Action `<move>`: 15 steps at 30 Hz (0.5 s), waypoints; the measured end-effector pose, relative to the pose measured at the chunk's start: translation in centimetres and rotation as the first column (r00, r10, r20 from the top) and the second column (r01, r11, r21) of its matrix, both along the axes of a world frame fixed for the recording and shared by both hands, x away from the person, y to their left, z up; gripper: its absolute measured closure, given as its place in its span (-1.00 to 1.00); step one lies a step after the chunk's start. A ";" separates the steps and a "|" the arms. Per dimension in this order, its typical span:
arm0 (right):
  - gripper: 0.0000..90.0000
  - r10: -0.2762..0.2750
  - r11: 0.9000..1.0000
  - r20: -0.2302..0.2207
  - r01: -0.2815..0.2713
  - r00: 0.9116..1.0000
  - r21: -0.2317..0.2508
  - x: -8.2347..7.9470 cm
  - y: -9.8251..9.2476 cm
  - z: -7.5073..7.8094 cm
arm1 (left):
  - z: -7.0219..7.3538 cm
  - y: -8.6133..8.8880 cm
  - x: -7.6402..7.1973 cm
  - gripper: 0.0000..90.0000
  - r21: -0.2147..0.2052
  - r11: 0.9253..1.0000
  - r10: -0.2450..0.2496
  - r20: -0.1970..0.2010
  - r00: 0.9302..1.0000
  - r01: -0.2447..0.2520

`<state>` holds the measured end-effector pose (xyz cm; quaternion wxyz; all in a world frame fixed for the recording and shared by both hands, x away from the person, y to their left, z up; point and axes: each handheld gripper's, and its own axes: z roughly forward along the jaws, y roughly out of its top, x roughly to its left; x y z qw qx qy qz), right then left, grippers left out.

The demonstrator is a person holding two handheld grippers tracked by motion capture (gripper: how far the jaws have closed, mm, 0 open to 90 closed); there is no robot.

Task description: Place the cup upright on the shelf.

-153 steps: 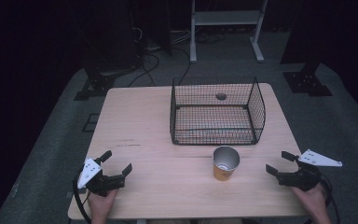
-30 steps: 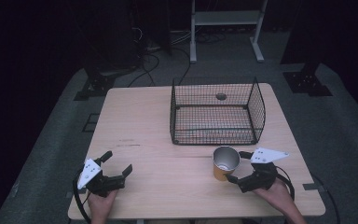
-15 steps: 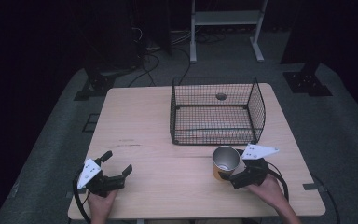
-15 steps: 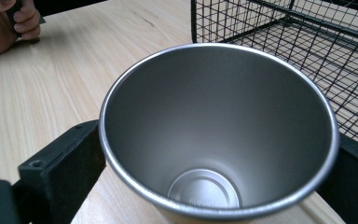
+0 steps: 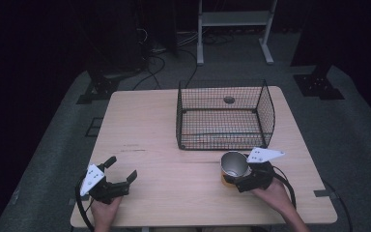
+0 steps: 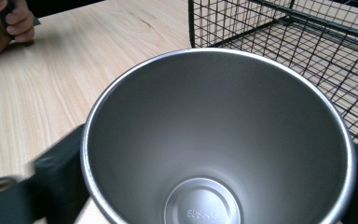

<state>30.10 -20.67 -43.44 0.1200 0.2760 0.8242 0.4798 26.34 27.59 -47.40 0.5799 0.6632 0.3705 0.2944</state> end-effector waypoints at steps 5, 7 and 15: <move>-0.77 -0.001 1.000 0.003 0.001 1.000 -0.002 0.0 0.0 0.1 | 0.0 0.0 0.0 -0.95 0.000 1.000 0.001 0.001 1.000 -0.001; -0.77 0.000 1.000 0.003 0.000 1.000 -0.005 0.0 0.0 0.1 | 0.0 0.0 0.0 -0.95 -0.001 1.000 0.000 0.001 1.000 0.000; -0.76 0.006 1.000 -0.007 -0.007 1.000 -0.015 0.1 0.0 0.5 | 0.0 0.0 0.0 -0.95 0.000 1.000 0.000 0.001 1.000 0.000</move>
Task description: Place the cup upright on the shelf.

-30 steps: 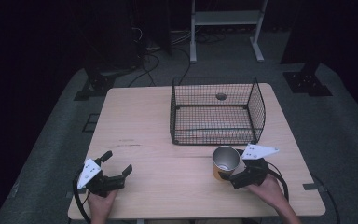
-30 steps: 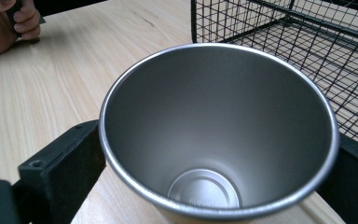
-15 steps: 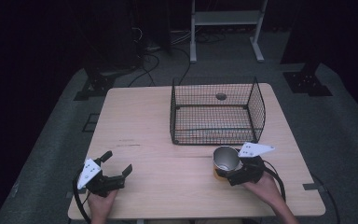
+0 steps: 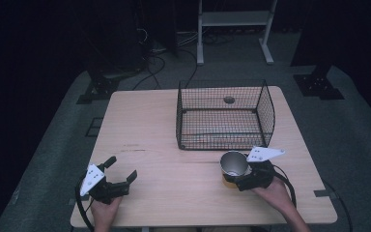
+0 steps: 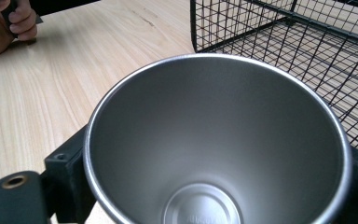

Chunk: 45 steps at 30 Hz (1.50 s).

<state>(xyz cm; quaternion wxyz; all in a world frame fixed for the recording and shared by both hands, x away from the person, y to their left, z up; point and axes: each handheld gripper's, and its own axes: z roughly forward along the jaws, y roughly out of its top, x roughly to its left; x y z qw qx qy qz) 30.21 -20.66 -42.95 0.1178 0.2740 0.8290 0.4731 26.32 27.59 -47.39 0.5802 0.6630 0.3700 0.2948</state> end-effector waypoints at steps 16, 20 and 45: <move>-0.72 0.002 1.000 -0.001 -0.002 1.000 0.013 0.1 -0.2 0.6 | 0.0 0.0 0.0 -0.95 0.001 1.000 -0.001 0.000 1.000 0.001; -0.72 0.007 0.999 -0.003 -0.007 1.000 0.034 0.1 -0.4 0.9 | 0.0 0.0 0.0 -0.95 0.002 1.000 -0.001 0.000 1.000 0.001; -0.72 0.095 0.992 -0.014 -0.094 0.995 0.088 1.1 -0.9 5.8 | 0.0 0.0 0.0 -0.95 -0.001 1.000 -0.001 -0.001 1.000 0.001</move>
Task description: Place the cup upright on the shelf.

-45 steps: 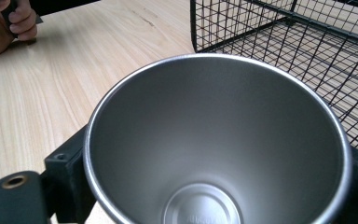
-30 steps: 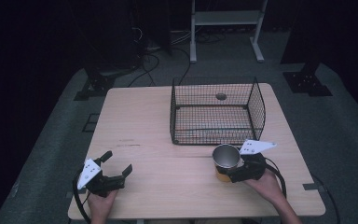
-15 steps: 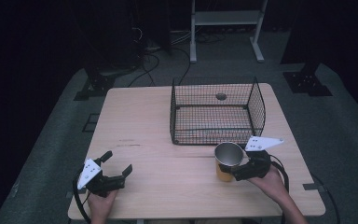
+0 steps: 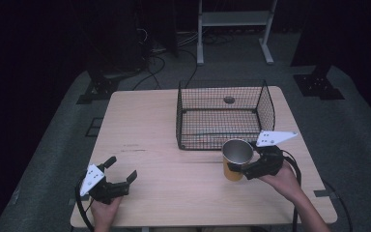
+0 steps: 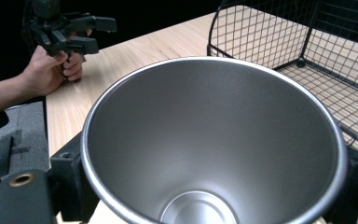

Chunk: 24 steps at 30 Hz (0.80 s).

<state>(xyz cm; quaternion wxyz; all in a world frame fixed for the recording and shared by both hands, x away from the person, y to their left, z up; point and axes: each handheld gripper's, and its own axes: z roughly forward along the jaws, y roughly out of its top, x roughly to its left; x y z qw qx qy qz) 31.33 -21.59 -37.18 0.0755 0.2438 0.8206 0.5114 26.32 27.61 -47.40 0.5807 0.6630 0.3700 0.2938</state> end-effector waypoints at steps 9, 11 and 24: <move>-0.72 0.031 0.999 -0.006 -0.031 1.000 0.021 1.0 0.5 1.8 | 0.0 0.0 0.0 -0.95 -0.001 1.000 -0.001 -0.002 1.000 0.001; -0.72 0.030 0.999 0.007 -0.030 1.000 0.013 1.2 0.6 2.2 | 0.0 0.0 0.0 -0.95 -0.001 1.000 -0.001 -0.001 1.000 0.001; -0.72 0.058 0.998 0.017 -0.059 0.998 0.027 2.9 1.5 5.3 | 0.0 0.0 0.0 -0.95 -0.004 1.000 -0.003 -0.003 1.000 0.003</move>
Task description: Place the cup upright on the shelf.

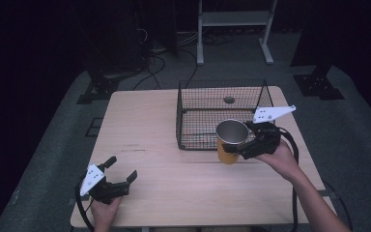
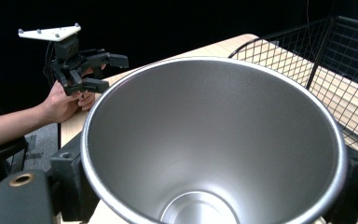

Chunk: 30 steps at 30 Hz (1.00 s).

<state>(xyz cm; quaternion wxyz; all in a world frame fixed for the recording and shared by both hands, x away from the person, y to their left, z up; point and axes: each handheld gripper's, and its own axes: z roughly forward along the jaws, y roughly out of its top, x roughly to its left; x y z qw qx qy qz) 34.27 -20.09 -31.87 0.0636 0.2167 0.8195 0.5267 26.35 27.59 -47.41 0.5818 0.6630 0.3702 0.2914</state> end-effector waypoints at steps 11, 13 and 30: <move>-0.72 0.005 1.000 -0.012 -0.005 1.000 -0.013 2.4 0.6 1.5 | 0.0 0.0 0.0 -0.95 0.000 1.000 -0.001 0.002 1.000 0.001; -0.71 0.004 1.000 -0.012 -0.004 1.000 -0.012 2.8 0.7 1.8 | 0.0 0.0 0.0 -0.95 -0.001 1.000 -0.001 0.001 1.000 0.001; -0.71 -0.001 0.999 -0.034 0.000 0.999 -0.041 7.5 2.4 2.8 | 0.0 0.1 0.0 -0.95 -0.005 1.000 -0.002 0.002 1.000 0.002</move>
